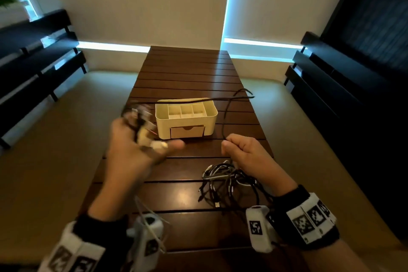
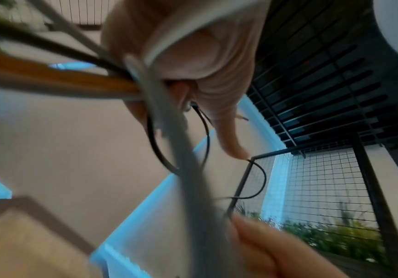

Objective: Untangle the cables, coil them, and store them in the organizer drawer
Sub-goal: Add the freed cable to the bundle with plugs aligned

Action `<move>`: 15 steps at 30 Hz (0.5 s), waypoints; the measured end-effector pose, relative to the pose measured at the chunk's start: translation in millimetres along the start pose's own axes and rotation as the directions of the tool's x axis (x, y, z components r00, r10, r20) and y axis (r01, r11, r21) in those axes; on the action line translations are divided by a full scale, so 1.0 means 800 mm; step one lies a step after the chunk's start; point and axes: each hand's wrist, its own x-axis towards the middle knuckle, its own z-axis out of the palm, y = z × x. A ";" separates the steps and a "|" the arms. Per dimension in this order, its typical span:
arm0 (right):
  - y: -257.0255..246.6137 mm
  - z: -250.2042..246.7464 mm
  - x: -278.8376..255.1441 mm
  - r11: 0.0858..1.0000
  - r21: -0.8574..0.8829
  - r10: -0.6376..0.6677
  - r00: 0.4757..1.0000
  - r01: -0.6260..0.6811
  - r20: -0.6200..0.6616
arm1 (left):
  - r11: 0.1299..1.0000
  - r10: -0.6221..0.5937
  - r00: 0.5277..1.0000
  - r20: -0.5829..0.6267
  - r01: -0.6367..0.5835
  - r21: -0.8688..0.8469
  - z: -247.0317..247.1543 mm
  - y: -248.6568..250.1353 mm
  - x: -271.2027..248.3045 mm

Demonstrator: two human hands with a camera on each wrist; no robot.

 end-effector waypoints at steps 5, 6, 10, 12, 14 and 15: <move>-0.022 0.032 0.005 0.998 0.009 -0.060 0.989 0.059 0.138 | 0.983 -0.169 0.905 0.390 0.182 0.004 0.064 -0.034 -0.015; -0.020 0.036 0.006 0.998 -0.034 -0.048 0.989 0.054 0.141 | 0.981 -0.169 0.915 0.366 0.193 -0.030 0.069 -0.033 -0.015; -0.020 0.038 0.007 0.991 -0.125 -0.034 0.987 0.054 0.154 | 0.963 -0.127 0.961 0.244 0.179 -0.200 0.076 -0.038 -0.017; -0.026 0.037 0.006 0.991 -0.090 -0.088 0.983 0.104 0.164 | 0.942 -0.128 0.969 0.211 0.186 -0.278 0.077 -0.034 -0.022; -0.030 0.037 0.007 0.988 -0.043 -0.139 0.974 0.149 0.177 | 0.926 -0.119 0.976 0.184 0.176 -0.334 0.076 -0.034 -0.024; -0.031 0.037 0.007 0.987 -0.009 -0.157 0.971 0.161 0.182 | 0.923 -0.106 0.977 0.184 0.165 -0.348 0.074 -0.032 -0.025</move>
